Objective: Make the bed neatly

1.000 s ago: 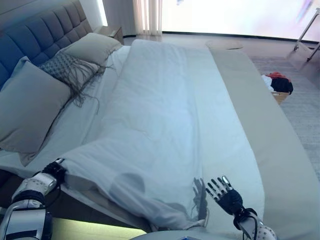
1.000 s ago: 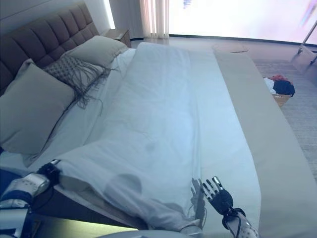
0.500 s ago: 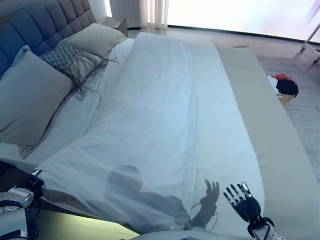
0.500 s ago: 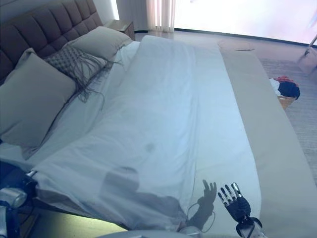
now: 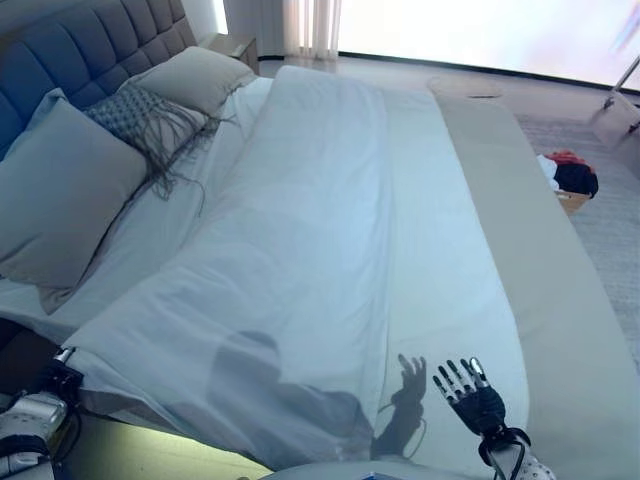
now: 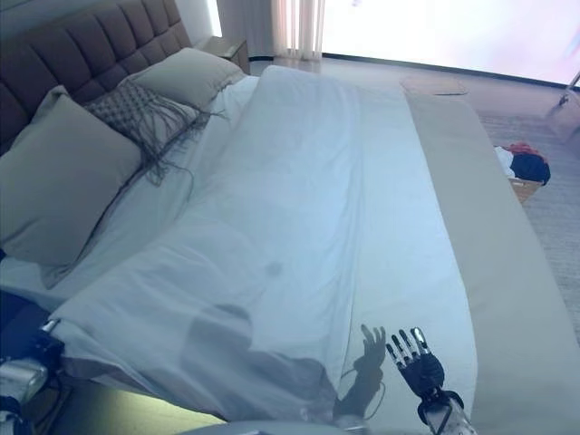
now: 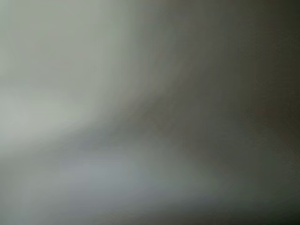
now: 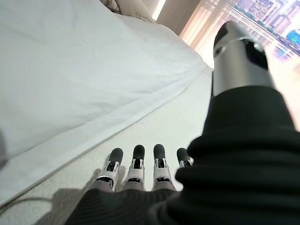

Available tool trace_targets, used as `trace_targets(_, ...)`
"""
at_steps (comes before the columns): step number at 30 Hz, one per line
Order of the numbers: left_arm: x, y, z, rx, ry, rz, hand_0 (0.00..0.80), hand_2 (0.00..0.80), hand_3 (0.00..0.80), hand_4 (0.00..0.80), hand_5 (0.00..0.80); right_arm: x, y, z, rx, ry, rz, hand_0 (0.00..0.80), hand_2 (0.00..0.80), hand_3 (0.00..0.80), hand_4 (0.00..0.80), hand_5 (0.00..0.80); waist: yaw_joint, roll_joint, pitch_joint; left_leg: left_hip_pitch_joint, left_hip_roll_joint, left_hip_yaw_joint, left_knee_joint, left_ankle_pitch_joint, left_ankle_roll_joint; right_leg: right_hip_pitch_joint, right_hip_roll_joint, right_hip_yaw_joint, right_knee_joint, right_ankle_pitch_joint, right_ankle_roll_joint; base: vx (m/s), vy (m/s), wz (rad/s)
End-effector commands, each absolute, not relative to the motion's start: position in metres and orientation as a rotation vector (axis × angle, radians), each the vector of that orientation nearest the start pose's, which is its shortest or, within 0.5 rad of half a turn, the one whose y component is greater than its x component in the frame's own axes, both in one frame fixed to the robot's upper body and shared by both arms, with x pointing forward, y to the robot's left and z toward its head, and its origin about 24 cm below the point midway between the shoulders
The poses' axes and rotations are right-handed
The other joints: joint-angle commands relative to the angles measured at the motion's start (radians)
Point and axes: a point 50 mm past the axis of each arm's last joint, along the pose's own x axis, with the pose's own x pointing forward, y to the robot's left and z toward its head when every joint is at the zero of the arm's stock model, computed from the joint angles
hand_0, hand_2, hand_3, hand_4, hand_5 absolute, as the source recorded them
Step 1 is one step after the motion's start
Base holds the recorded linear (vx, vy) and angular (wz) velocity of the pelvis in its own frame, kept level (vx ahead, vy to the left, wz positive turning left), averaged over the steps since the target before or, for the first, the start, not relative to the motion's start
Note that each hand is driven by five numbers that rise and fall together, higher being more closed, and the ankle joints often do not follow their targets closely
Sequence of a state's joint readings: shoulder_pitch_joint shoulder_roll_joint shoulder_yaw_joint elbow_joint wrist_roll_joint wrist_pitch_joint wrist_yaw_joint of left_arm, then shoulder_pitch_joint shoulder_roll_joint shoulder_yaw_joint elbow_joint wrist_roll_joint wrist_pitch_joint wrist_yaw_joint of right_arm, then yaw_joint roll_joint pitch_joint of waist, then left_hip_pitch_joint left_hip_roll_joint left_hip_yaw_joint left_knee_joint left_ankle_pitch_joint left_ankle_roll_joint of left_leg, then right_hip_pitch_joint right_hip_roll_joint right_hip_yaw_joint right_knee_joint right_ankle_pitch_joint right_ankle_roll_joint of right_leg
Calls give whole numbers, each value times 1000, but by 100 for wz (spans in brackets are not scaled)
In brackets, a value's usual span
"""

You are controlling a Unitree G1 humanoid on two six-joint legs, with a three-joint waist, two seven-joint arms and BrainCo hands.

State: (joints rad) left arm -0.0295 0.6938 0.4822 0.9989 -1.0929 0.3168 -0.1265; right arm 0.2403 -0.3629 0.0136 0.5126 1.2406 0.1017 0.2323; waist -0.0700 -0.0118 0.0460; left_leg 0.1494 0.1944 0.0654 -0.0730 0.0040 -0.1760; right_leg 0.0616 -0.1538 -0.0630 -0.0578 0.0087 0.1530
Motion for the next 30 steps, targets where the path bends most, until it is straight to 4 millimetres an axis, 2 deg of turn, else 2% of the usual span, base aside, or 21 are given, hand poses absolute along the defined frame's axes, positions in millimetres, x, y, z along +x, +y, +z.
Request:
trace_targets(1,130,474,45,-580,89,842,800,800,800,800,800,153,-255,-70,866,434,-242,0,0,0,0,0,59,27,-34,-101,-6,-67,148,15,58,-11,-99,13,78,17,33,-52,73,-67)
trace_targets(5,134,470,39,-591,86,840,800,800,800,800,800,160,-246,-67,873,405,-218,0,0,0,0,0,60,29,-30,-96,-45,-53,122,-17,75,-22,-149,16,45,83,56,-78,49,-12)
trace_targets(6,131,470,38,-595,88,846,800,800,800,800,800,161,-242,-68,895,408,-214,0,0,0,0,0,63,31,-26,-91,-51,-41,112,-14,85,-39,-145,-7,101,78,60,-117,41,-13)
trace_targets(8,127,469,36,-591,94,849,800,800,800,800,800,159,-236,-70,941,412,-199,0,0,0,0,0,61,31,-22,-89,-58,-37,98,-5,103,-77,-107,-25,223,48,59,-132,28,-22)
trace_targets(10,129,467,33,-597,87,851,800,800,800,800,800,152,-232,-72,957,426,-176,0,0,0,0,0,54,27,-17,-95,-73,-38,85,8,119,-120,-46,-36,317,19,39,-129,-37,-34)
trace_targets(11,131,464,31,-615,77,852,800,800,800,800,800,152,-231,-72,949,431,-171,0,0,0,0,0,60,23,-12,-107,-78,-38,86,14,116,-126,-21,-61,301,-2,18,-140,-70,-43)
trace_targets(13,138,459,28,-662,58,841,800,800,800,800,800,153,-233,-72,923,442,-184,0,0,0,0,0,60,29,-2,-144,-81,-55,93,31,102,-117,3,-61,249,-30,-17,-164,-41,-26)
trace_targets(15,159,447,25,-697,34,819,800,800,800,800,800,161,-238,-67,875,415,-182,0,0,0,0,0,60,42,26,-208,-62,-55,99,110,67,-108,26,-68,208,-59,-39,-270,35,11)
trace_targets(16,174,440,26,-742,17,798,800,800,800,800,800,166,-245,-62,862,387,-198,0,0,0,0,0,51,44,40,-246,-41,-34,125,141,48,-107,27,-80,186,-58,-49,-332,63,32)
trace_targets(17,182,433,22,-780,9,791,800,800,800,800,800,170,-252,-58,851,363,-218,0,0,0,0,0,38,43,50,-271,-16,-25,155,157,36,-111,22,-88,174,-54,-58,-302,114,50)
trace_targets(19,186,427,15,-795,0,802,800,800,800,800,800,176,-266,-50,833,346,-221,0,0,0,0,0,9,44,57,-269,47,-38,197,196,12,-124,2,-82,187,-54,-67,-148,226,52)
trace_targets(22,175,428,7,-805,9,812,800,800,800,800,800,171,-277,-47,836,359,-223,0,0,0,0,0,-35,61,47,-196,156,-57,174,264,-17,-165,-41,-53,292,-93,-72,1,410,6)
trace_targets(23,173,428,4,-806,20,813,800,800,800,800,800,170,-278,-47,839,365,-219,0,0,0,0,0,-43,68,45,-173,175,-67,154,282,-24,-176,-56,-39,328,-110,-69,40,536,7)
trace_targets(25,170,424,-5,-813,40,808,800,800,800,800,800,173,-275,-46,839,369,-201,0,0,0,0,0,-57,98,40,-144,199,-107,122,305,-37,-200,-105,13,404,-146,-49,56,562,-2)
trace_targets(26,169,423,-7,-820,42,805,800,800,800,800,800,174,-275,-46,842,369,-194,0,0,0,0,0,-59,103,39,-135,198,-106,114,301,-39,-204,-118,23,419,-156,-43,84,574,-5)
trace_targets(27,165,423,-10,-831,47,801,800,800,800,800,800,175,-271,-47,850,374,-177,0,0,0,0,0,-66,123,38,-122,198,-91,108,279,-45,-206,-152,36,440,-163,-24,75,430,5)
trace_targets(29,166,422,-11,-832,54,785,800,800,800,800,800,174,-266,-50,859,377,-167,0,0,0,0,0,-71,139,38,-117,191,-69,114,254,-50,-199,-187,45,444,-161,-7,79,429,17)
trace_targets(30,169,419,-12,-828,63,767,800,800,800,800,800,175,-260,-52,873,378,-160,0,0,0,0,0,-73,146,37,-114,186,-48,123,225,-53,-187,-217,44,436,-149,9,78,446,36)
